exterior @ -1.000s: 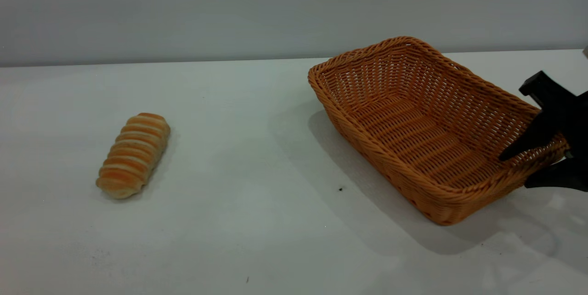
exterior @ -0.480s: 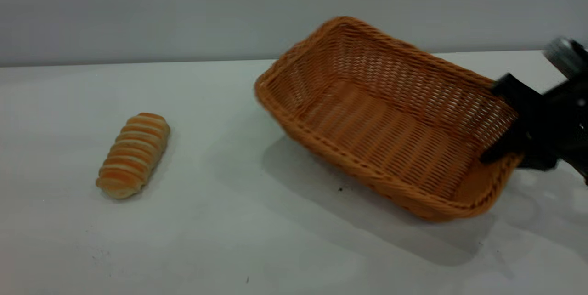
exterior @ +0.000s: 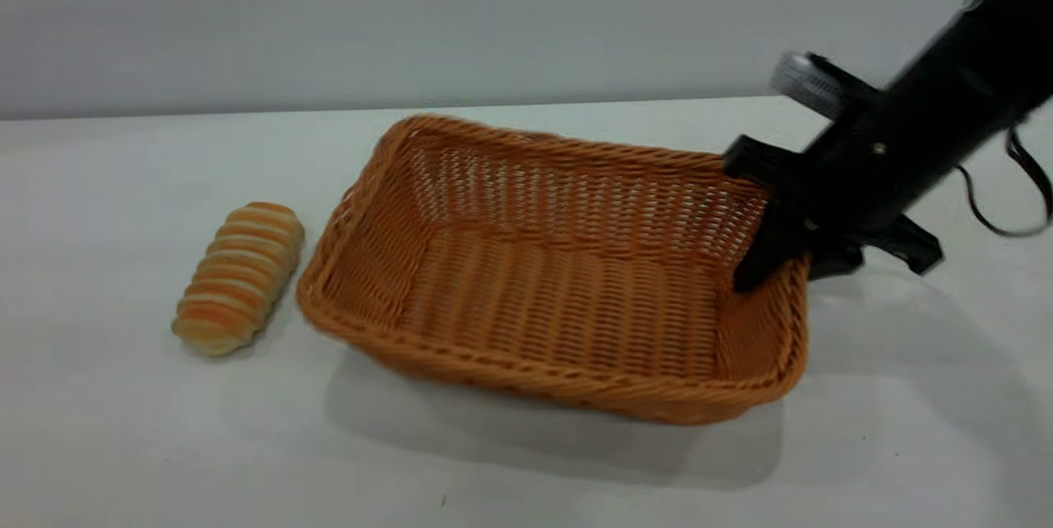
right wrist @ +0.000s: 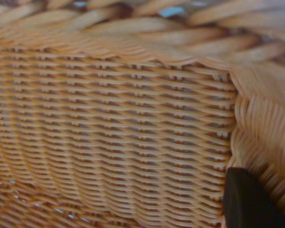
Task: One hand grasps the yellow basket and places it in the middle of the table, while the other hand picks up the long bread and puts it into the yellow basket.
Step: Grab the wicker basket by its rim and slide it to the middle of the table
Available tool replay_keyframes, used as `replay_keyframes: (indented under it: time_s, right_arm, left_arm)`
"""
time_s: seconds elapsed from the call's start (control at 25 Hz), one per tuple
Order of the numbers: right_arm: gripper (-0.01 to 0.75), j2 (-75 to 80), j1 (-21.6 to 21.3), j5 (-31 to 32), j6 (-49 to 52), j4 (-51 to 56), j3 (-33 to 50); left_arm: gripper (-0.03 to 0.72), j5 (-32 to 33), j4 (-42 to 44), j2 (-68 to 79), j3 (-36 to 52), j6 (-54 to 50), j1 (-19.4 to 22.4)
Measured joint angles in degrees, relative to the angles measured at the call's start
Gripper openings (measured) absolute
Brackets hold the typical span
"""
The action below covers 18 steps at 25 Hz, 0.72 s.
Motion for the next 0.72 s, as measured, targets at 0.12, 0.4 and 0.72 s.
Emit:
replay_keyframes:
  time_s: [0.12, 0.4, 0.72]
  right_arm:
    - [0.096, 0.5, 1.3, 0.9, 5.8, -7.1, -3.6]
    - [0.155, 0.5, 1.4, 3.5, 10.0, -12.4, -7.0]
    - [0.436, 0.5, 1.4, 6.5, 7.8, -12.5, -7.0]
  left_arm:
    - [0.536, 0.0, 0.0, 0.0, 0.0, 0.0, 0.0]
    - [0.536, 0.1, 0.0, 0.0, 0.0, 0.0, 0.0]
    - [0.536, 0.1, 0.0, 0.0, 0.0, 0.0, 0.0]
